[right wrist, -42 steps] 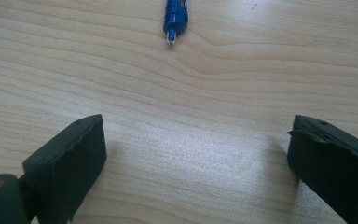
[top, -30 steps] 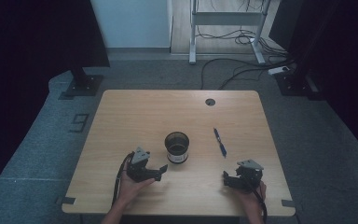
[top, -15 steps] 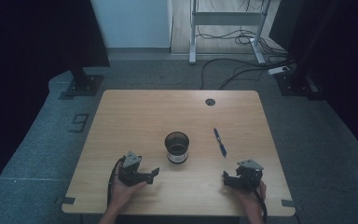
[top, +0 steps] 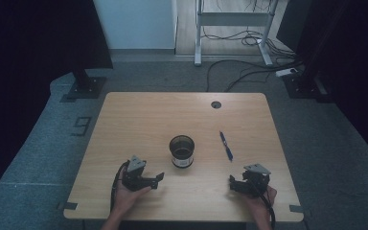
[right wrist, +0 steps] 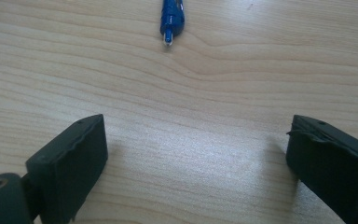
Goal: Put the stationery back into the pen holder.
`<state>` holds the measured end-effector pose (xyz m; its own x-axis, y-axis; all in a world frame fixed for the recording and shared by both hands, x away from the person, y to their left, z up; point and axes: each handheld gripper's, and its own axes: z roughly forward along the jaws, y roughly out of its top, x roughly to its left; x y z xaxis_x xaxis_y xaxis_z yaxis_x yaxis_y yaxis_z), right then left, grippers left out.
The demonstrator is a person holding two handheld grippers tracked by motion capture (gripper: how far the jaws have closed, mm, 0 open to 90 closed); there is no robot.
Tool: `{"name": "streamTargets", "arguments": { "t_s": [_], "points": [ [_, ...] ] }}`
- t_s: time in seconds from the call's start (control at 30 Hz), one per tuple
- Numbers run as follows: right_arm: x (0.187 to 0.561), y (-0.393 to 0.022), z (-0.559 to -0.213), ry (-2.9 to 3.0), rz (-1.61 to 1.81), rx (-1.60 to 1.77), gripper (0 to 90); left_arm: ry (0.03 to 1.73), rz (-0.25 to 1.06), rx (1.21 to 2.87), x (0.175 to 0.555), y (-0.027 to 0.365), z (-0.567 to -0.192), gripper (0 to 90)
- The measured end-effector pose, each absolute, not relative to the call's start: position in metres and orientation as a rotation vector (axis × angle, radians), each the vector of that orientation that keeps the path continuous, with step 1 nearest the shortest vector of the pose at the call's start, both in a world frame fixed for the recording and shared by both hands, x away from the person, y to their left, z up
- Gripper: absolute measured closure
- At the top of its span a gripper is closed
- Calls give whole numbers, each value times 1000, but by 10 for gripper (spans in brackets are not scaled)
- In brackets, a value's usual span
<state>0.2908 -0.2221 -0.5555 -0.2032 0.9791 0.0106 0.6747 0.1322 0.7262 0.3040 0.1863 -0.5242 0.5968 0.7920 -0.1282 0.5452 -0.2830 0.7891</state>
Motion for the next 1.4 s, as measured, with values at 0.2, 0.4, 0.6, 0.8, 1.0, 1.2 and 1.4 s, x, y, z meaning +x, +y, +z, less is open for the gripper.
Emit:
{"name": "streamTargets", "arguments": {
  "t_s": [0.2, 0.4, 0.6, 0.8, 1.0, 1.2, 1.4],
  "points": [
    [290, -219, -554, 1932, 846, 1589, 127, 1058, 359, 1973, 303, 185, -524, 77],
    [291, -219, -545, 1914, 887, 1583, 137, 1060, 352, 1974, 303, 184, -525, 77],
    [295, -220, -536, 1890, 928, 1585, 147, 1051, 351, 1979, 302, 184, -524, 77],
    [308, -214, -522, 1888, 955, 1559, 180, 1049, 358, 1986, 301, 183, -522, 78],
    [325, -209, -511, 1894, 956, 1535, 230, 1047, 350, 1992, 301, 182, -522, 78],
    [342, -205, -507, 1907, 961, 1528, 248, 1045, 344, 1999, 301, 182, -523, 78],
    [358, -197, -506, 1914, 964, 1525, 255, 1049, 336, 2001, 302, 182, -524, 79]
  ]
}}
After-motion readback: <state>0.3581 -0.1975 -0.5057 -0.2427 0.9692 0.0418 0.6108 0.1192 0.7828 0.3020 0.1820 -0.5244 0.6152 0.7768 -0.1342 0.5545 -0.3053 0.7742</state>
